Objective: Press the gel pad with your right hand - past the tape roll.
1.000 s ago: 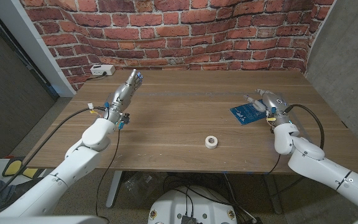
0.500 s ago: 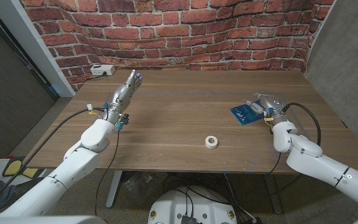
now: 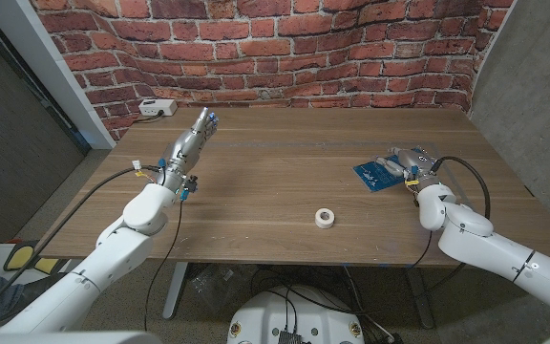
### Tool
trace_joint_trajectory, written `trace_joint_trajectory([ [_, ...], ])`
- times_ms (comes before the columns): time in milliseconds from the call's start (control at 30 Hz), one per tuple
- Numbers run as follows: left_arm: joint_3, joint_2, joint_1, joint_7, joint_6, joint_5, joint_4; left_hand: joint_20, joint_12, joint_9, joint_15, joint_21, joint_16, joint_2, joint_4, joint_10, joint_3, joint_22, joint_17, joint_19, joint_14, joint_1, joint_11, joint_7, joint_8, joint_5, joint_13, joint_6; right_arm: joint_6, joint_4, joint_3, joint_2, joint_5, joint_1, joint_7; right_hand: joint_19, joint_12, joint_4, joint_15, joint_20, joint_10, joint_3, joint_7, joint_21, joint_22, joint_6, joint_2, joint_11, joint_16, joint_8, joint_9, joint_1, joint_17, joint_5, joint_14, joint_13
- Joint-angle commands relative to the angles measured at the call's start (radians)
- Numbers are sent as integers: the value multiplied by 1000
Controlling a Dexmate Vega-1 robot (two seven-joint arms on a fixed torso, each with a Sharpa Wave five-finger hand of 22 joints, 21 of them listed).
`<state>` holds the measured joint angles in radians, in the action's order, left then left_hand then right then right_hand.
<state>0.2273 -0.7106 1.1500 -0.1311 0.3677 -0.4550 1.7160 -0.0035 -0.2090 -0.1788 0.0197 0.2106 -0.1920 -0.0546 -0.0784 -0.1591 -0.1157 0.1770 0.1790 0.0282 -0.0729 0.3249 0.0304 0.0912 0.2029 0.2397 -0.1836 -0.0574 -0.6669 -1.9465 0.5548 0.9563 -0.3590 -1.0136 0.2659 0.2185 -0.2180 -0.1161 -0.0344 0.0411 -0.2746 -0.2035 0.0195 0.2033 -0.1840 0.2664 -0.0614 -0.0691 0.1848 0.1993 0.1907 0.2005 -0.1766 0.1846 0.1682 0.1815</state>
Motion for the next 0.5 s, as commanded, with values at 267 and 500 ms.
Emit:
trace_joint_trajectory([
  [267,9,6,-7,21,0,-8,-14,5,1,-6,-4,-3,2,-8,-4,-1,-8,3,3,3,-4,7,-8,3,-1,-7,-3,-4,-17,38,52,-3,22,65,-56,-9,4,-6,-5,-1,3,-13,-9,-3,-3,-6,-14,-3,-3,-2,3,10,-3,-1,-3,3],
  [500,19,20,-20,19,4,-10,-32,-48,-4,-6,1,9,-4,-11,-3,-26,-12,2,2,45,-29,13,6,12,3,-8,-3,-23,-50,48,79,-11,18,95,-87,-7,4,-7,-1,1,3,-17,-4,-2,-3,-11,-19,1,-2,-4,3,15,-3,-2,0,4],
])
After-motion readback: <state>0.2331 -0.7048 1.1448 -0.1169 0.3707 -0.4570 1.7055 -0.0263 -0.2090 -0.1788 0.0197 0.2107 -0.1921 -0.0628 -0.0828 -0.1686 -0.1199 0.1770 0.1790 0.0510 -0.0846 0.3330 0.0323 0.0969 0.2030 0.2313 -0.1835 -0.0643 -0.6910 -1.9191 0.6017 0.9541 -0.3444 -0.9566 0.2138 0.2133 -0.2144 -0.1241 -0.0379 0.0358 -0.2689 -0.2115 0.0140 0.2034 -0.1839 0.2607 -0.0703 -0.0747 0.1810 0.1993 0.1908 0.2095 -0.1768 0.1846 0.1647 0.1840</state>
